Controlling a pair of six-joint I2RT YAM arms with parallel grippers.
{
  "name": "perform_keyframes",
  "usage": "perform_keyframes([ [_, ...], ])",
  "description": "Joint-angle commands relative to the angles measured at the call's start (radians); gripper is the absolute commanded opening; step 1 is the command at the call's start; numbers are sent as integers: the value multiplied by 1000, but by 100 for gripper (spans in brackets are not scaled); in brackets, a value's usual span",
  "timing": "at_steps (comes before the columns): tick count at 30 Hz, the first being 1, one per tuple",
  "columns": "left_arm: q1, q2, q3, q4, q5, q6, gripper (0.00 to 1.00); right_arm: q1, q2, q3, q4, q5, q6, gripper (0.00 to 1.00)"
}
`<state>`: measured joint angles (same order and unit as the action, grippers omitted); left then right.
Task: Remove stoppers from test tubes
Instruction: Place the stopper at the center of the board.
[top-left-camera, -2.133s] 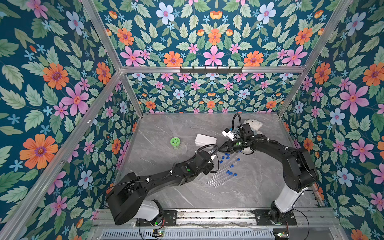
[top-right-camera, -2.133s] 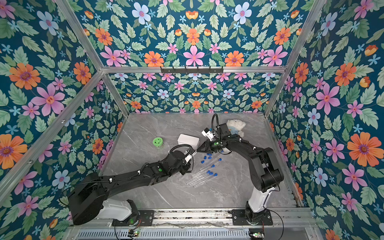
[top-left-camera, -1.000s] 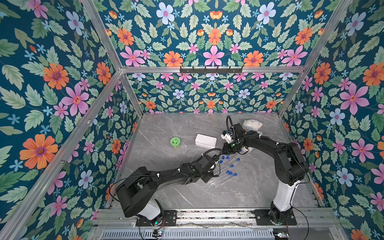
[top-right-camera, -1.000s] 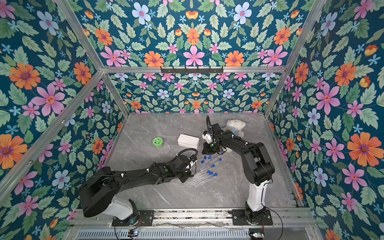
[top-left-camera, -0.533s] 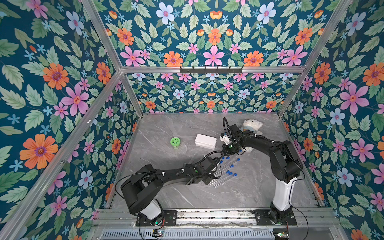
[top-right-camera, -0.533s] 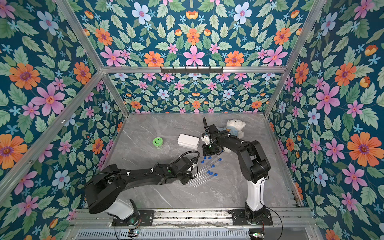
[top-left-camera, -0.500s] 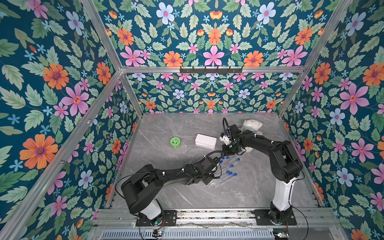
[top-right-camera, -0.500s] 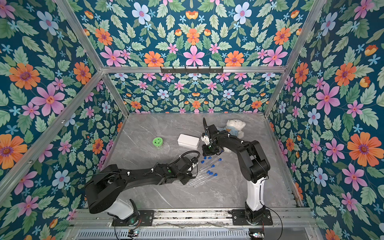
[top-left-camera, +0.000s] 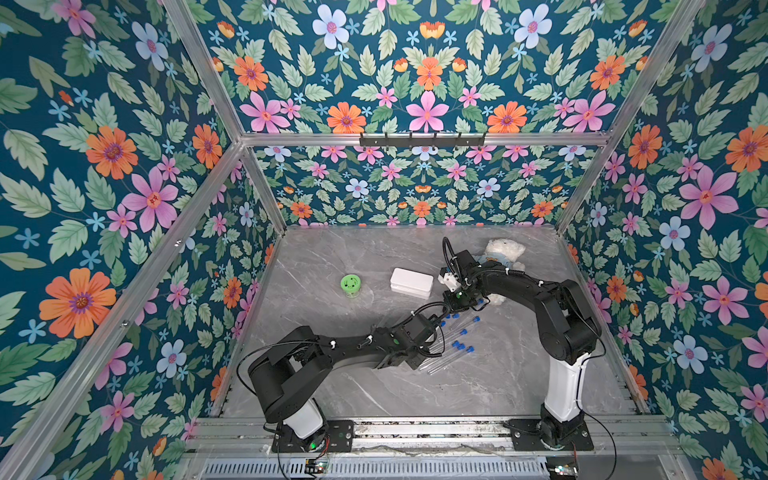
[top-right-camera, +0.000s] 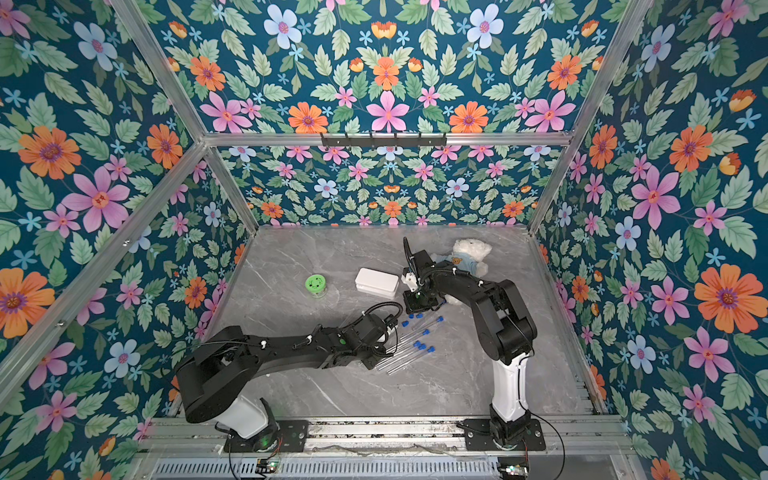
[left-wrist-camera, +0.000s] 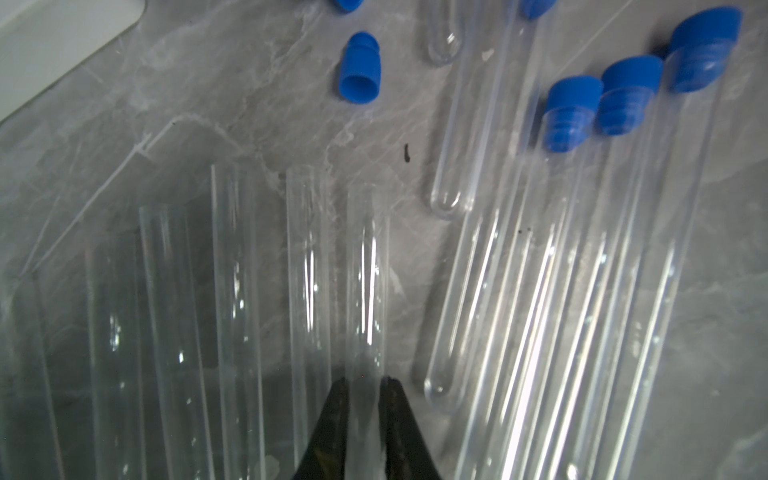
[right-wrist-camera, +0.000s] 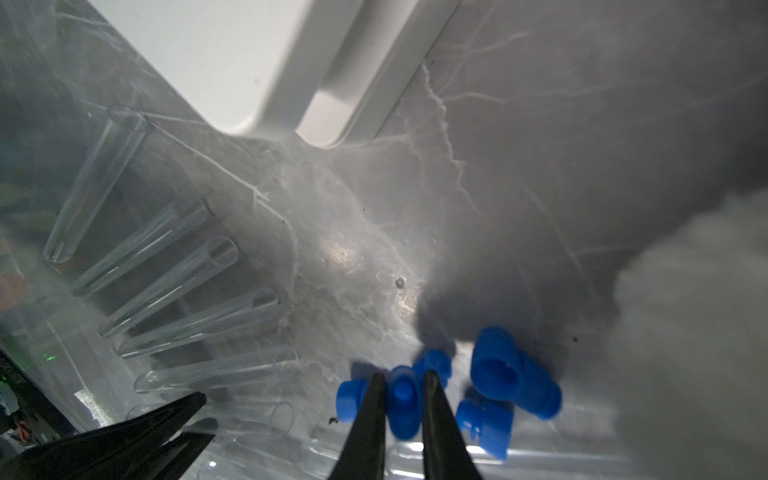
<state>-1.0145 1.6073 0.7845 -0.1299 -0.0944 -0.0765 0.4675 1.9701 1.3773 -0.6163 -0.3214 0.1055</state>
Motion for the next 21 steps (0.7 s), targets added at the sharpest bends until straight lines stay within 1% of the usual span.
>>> perform_keyframes([
  [1, -1, 3, -1, 0, -15, -10, 2, 1, 8, 8, -21, 5, -18, 14],
  [8, 0, 8, 1, 0, -17, -11, 6, 2, 3, 8, -22, 4, -15, 16],
  [13, 0, 8, 2, -4, -16, -16, 11, 2, -1, 8, -22, -2, -10, 17],
  [18, 0, 1, 5, -8, -21, -15, 19, 2, -7, 5, -17, -2, -7, 20],
  [21, -1, 0, 9, -10, -19, -14, 22, 2, -7, 5, -16, -2, -6, 23],
])
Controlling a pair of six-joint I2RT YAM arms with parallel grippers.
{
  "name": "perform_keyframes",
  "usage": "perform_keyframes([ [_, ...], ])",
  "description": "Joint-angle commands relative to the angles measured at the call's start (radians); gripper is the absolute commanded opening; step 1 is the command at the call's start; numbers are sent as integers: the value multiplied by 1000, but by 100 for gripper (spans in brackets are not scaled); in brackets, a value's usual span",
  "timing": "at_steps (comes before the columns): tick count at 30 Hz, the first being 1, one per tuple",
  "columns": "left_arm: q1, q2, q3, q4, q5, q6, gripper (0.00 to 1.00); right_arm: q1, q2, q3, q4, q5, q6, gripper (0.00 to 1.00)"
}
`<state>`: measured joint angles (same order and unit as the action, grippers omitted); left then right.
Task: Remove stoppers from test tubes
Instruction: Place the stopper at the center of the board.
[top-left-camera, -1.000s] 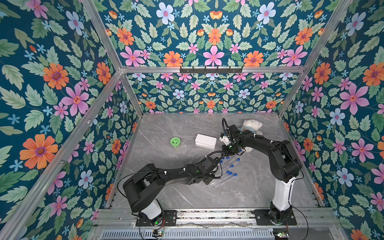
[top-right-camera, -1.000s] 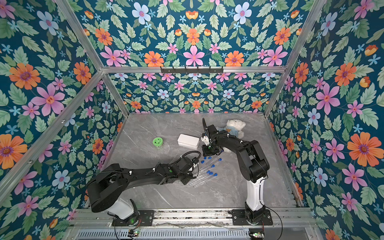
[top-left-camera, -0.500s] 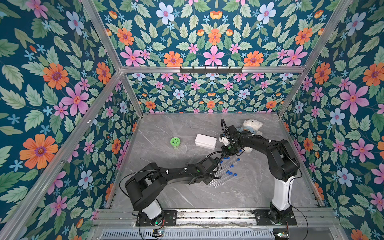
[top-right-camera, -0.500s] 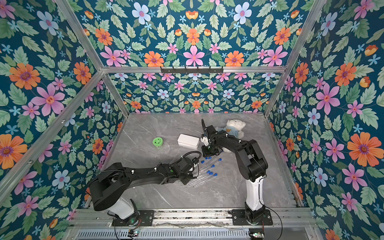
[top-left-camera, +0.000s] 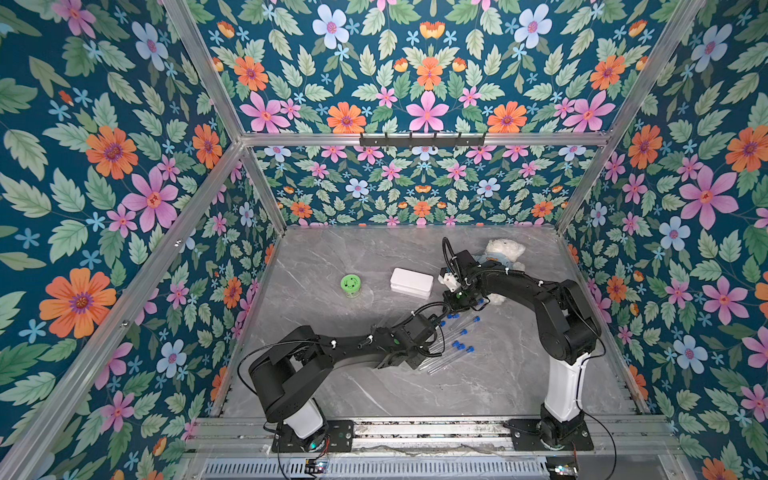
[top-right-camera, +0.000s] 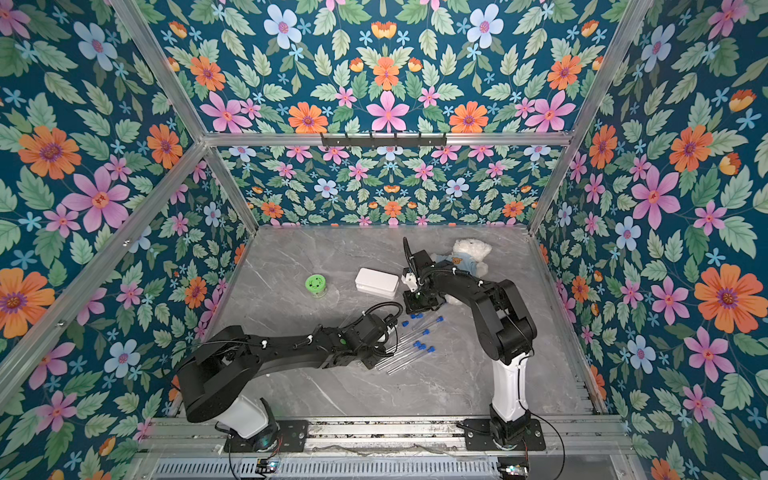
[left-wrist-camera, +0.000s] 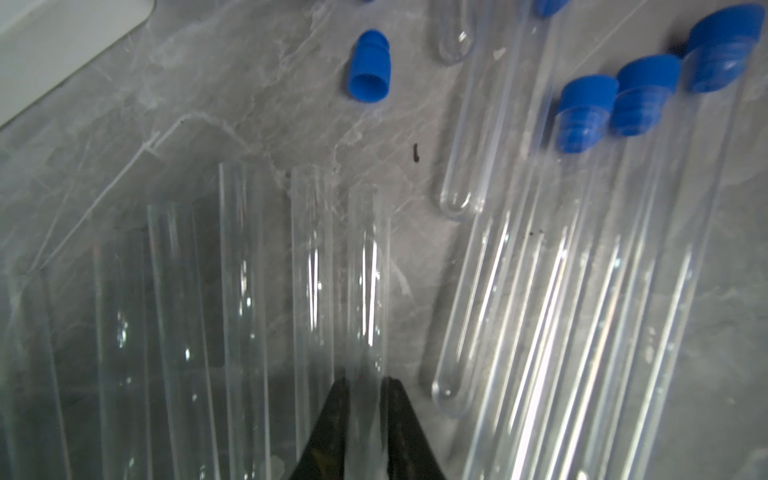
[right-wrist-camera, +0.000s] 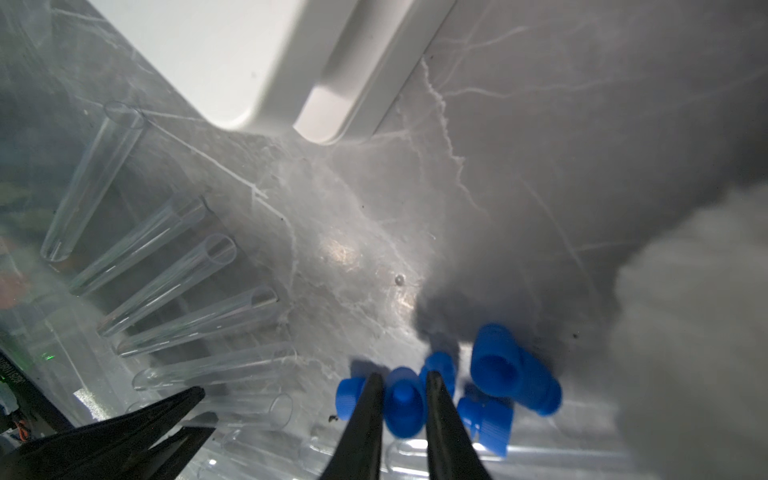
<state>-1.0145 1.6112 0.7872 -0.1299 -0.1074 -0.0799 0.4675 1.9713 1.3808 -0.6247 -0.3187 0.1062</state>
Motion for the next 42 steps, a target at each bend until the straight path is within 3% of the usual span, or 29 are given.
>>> perform_keyframes([
  [1, -1, -3, 6, -10, -6, -11, 23, 2, -9, 1, -8, -5, -6, 26],
  [6, 0, -8, 6, -11, -6, -12, 30, 2, -15, -1, -4, -5, -3, 31],
  [28, 0, -135, -29, -8, -16, 2, 31, -46, -157, -90, 101, -48, 52, 35],
  [42, -30, -156, -8, 8, -2, 26, 35, -180, -341, -259, 299, -140, 173, 67],
])
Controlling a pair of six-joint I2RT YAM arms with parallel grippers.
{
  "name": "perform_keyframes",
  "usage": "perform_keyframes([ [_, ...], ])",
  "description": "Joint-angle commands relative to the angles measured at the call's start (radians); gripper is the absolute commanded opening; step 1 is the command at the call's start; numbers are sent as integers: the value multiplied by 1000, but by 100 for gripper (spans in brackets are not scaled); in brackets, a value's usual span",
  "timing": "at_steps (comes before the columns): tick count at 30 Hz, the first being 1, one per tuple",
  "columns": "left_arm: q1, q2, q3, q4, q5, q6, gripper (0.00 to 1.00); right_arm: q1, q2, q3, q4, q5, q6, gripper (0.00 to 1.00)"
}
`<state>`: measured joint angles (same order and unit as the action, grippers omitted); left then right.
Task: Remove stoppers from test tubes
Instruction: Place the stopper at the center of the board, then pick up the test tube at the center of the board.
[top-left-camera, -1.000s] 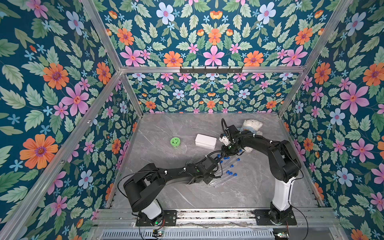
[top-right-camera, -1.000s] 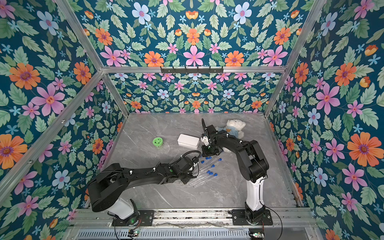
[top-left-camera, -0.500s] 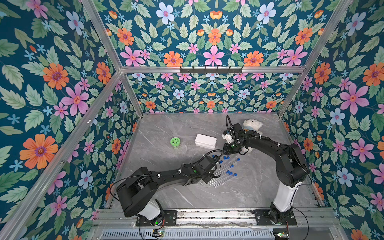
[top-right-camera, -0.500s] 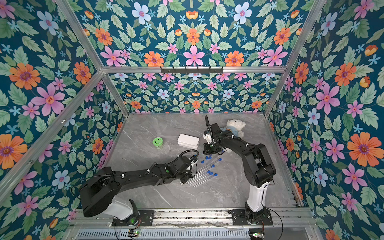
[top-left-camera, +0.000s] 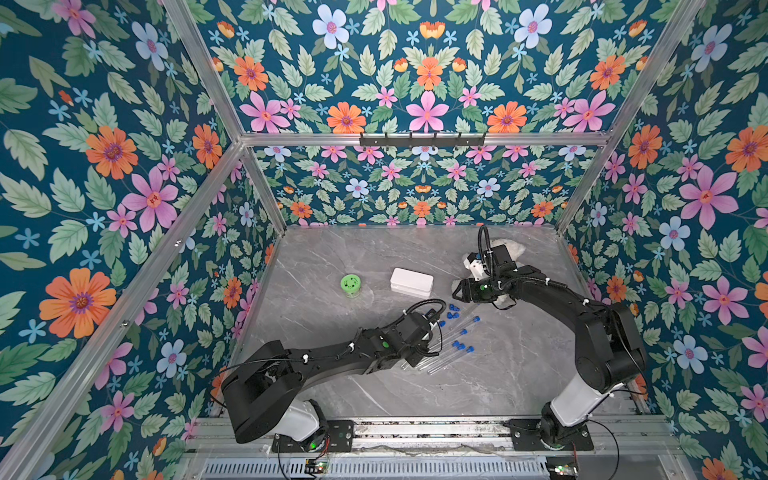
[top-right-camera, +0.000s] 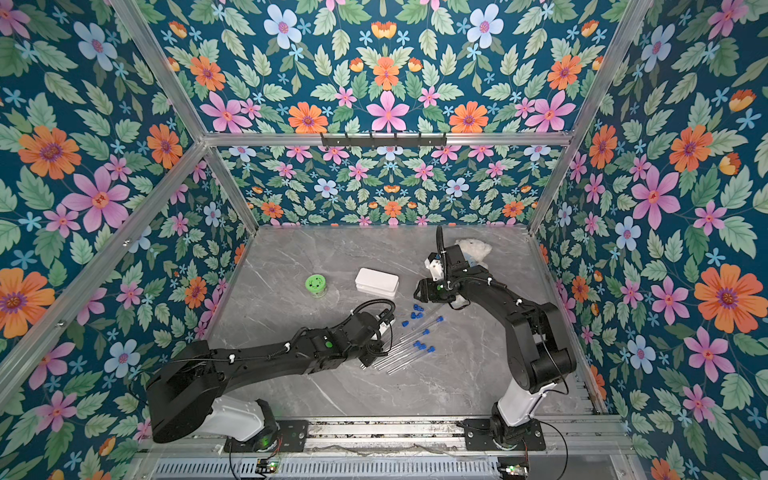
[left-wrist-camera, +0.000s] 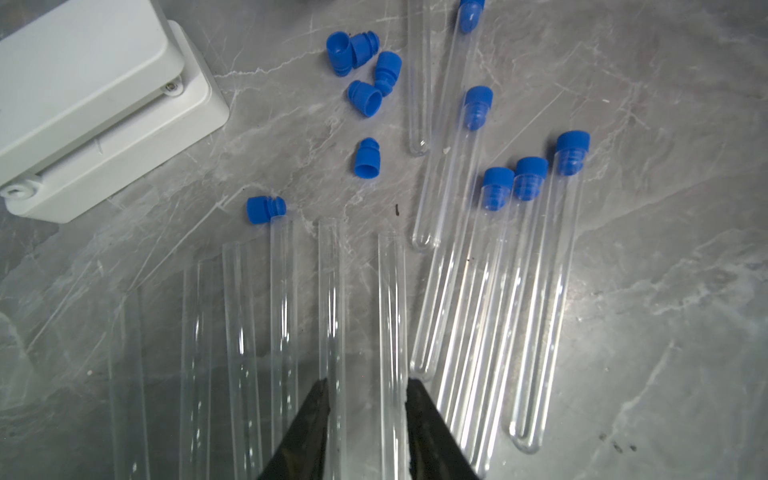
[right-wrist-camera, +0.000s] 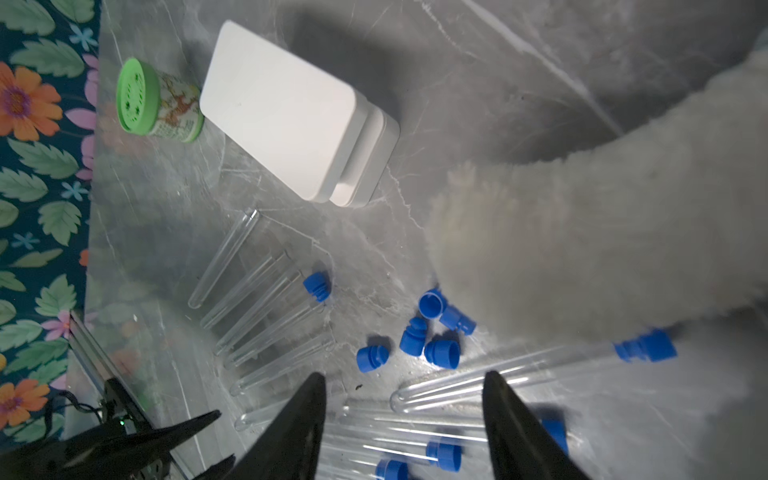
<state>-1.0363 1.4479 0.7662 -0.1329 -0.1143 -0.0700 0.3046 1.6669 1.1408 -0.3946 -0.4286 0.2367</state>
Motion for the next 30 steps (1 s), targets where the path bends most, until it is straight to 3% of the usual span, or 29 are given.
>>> perform_keyframes([
  [1, -13, 13, 16, 16, 9, 19, 35, -25, -48, -30, 84, -33, 53, 69],
  [9, -39, 98, 93, 27, 37, 54, 35, -107, -113, -117, 189, -82, 132, 91],
  [30, -63, 303, 239, -3, 17, 140, 33, -167, -154, -179, 253, -78, 174, 92],
])
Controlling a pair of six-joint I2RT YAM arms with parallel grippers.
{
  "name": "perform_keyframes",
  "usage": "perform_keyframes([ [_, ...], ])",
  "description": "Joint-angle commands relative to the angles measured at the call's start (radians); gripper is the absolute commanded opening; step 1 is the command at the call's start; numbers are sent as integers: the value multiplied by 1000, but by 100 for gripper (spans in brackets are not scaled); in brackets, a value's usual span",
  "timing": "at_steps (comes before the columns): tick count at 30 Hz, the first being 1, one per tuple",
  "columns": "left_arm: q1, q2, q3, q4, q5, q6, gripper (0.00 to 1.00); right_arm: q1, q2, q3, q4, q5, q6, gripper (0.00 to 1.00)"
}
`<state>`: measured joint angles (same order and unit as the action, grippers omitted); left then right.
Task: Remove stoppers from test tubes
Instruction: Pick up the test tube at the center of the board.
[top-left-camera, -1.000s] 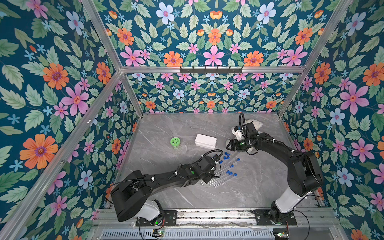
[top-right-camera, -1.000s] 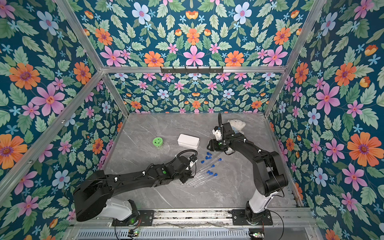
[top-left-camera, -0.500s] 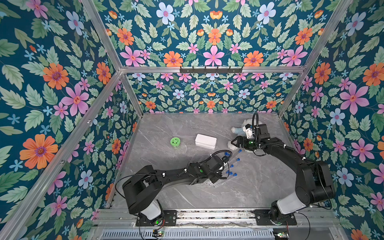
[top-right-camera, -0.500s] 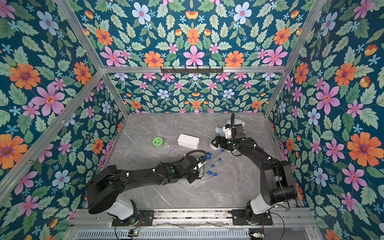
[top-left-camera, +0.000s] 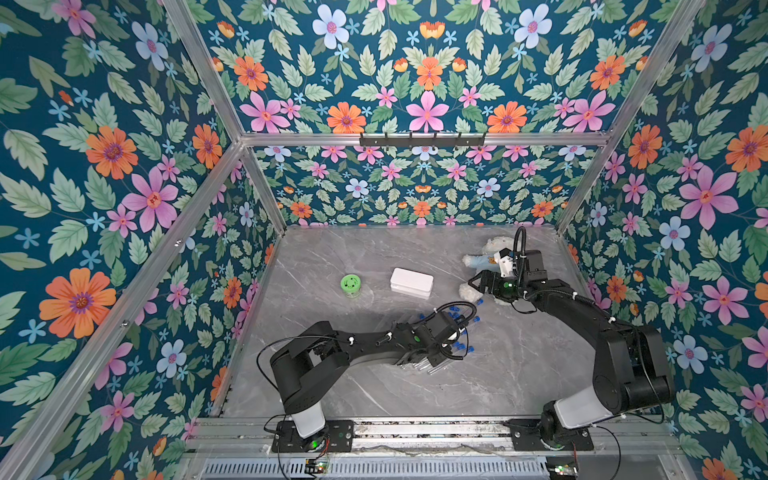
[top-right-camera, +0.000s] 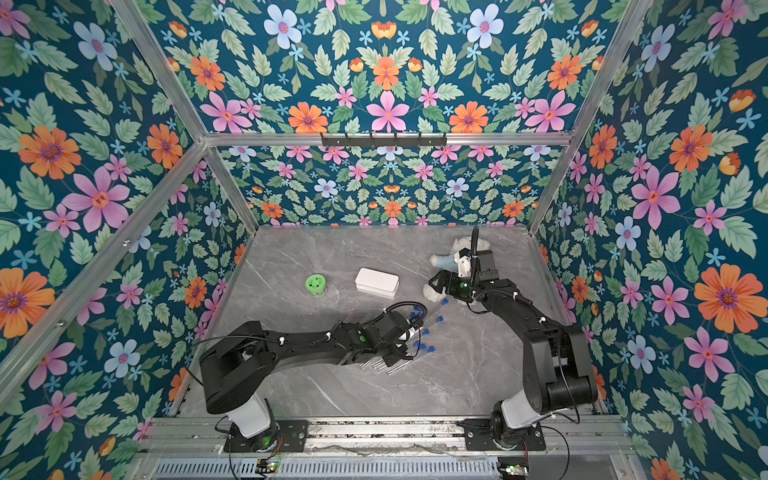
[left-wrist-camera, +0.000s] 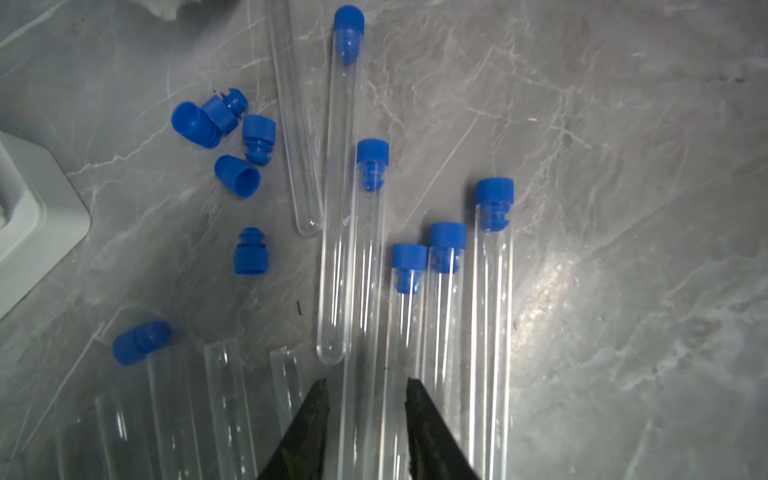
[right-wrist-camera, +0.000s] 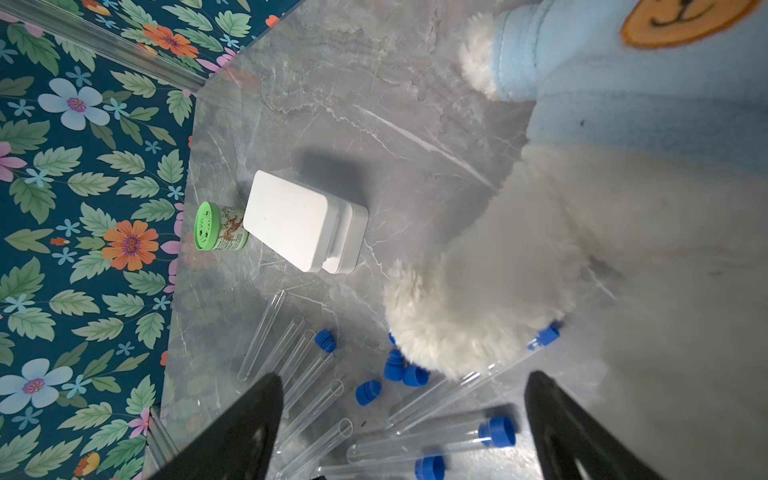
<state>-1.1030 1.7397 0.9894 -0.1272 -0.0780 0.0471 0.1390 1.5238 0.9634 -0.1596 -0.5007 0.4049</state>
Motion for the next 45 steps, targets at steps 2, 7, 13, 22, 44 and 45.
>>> perform_keyframes([
  [2, 10, 25, 35, -11, -17, 30, 32, -1, -20, -4, 19, 0, 6, 92],
  [7, 28, 62, 100, -8, 2, 53, 31, -17, -48, -22, 28, 9, 11, 92],
  [13, 53, 135, 197, -20, 11, 60, 30, -62, -94, -61, 52, 18, 41, 93],
  [22, 70, 219, 326, -33, 41, 69, 30, -136, -209, -149, 114, 58, 90, 94],
  [44, 98, 410, 558, -98, 90, 73, 30, -170, -315, -218, 160, 108, 121, 96],
  [45, 100, 415, 564, -98, 92, 73, 30, -170, -318, -220, 160, 110, 123, 96],
])
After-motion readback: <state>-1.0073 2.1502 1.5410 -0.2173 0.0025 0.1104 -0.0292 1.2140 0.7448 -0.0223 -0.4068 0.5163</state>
